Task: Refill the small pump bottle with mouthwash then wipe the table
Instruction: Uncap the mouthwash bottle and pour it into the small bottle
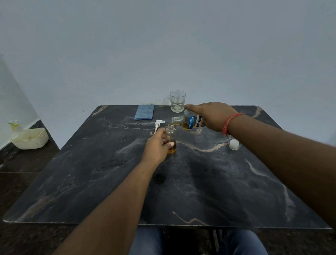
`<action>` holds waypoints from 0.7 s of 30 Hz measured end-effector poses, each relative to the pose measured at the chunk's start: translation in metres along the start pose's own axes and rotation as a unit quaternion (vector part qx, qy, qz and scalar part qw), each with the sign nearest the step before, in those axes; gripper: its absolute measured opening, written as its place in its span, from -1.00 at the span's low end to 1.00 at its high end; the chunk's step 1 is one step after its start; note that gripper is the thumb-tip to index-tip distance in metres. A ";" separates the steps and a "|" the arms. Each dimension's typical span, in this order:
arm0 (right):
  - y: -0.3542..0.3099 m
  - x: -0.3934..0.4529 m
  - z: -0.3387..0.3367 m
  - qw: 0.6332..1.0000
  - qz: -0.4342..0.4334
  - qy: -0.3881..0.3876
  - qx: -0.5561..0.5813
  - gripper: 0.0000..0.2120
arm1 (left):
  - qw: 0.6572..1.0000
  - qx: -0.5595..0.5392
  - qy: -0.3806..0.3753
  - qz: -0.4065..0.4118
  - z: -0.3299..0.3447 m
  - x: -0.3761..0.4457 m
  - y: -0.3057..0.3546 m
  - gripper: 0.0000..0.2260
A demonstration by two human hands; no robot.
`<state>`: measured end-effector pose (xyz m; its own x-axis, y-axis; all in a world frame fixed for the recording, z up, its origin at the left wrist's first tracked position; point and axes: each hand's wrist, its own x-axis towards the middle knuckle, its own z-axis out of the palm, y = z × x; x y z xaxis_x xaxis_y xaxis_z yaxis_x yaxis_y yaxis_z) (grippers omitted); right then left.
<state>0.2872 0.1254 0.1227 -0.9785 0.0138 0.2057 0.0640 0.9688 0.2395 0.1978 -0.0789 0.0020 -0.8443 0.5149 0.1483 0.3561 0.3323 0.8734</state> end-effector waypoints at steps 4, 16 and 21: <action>-0.001 0.001 -0.002 1.000 0.001 -0.001 -0.004 -0.26 | 1.000 0.002 0.000 -0.007 0.000 0.001 -0.001 -0.55; -0.001 -0.001 0.002 1.000 0.001 -0.001 0.009 -0.25 | 1.000 0.000 0.002 -0.012 0.000 -0.001 0.003 -0.56; -0.002 -0.005 0.013 0.999 0.012 -0.005 0.039 -0.21 | 1.000 0.002 0.005 -0.010 0.000 -0.001 0.003 -0.58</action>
<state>0.2894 0.1270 0.1093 -0.9787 0.0396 0.2014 0.0726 0.9846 0.1593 0.1999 -0.0789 0.0048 -0.8550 0.5004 0.1362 0.3416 0.3459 0.8739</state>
